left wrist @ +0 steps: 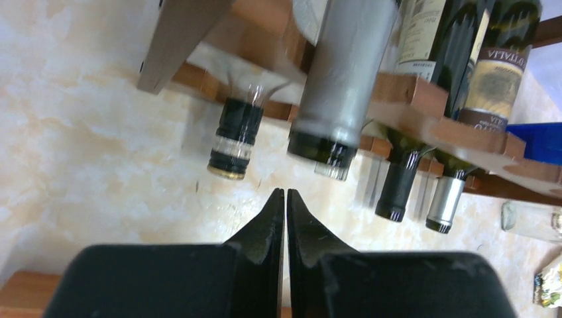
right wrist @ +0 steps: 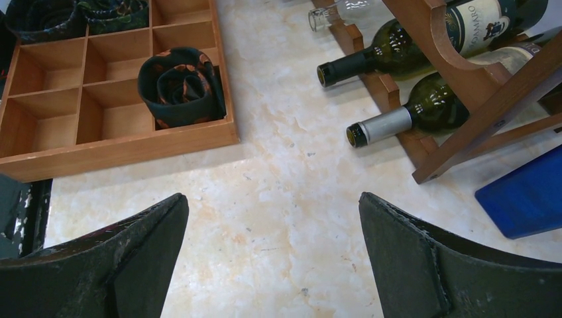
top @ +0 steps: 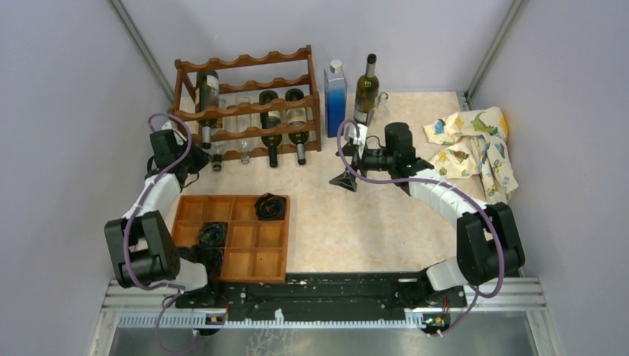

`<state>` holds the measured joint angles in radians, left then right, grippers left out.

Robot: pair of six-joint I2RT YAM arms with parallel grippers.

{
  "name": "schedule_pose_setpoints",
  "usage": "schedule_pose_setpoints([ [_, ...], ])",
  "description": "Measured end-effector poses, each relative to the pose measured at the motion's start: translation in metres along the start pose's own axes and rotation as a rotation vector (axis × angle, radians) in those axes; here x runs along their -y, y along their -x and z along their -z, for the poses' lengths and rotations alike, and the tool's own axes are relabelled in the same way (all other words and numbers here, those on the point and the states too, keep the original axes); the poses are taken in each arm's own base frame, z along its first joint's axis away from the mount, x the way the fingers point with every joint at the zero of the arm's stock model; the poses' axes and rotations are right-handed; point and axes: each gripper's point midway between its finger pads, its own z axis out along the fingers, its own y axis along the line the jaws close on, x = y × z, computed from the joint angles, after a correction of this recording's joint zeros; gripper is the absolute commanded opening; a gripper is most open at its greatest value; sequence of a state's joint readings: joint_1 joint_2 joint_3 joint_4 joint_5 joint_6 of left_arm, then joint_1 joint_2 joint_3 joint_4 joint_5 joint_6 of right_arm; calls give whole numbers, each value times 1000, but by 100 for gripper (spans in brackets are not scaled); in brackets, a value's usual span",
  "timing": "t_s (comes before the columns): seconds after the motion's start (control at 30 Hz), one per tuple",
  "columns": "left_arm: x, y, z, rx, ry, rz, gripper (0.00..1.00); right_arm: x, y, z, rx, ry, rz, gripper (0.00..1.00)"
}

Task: Put the wine bottle on the wine rack
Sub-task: Adjust the wine bottle in the wine rack.

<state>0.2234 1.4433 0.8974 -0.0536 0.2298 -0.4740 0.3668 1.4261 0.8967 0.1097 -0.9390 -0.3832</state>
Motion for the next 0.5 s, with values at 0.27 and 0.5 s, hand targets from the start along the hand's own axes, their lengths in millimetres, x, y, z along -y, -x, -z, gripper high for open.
schedule_pose_setpoints([
  [0.27,-9,-22,27,-10,25,-2,18,0,0,0,0,1,-4,99],
  [0.5,13,-12,55,29,-63,-82,58,7,20,0,44,-22,-53,99],
])
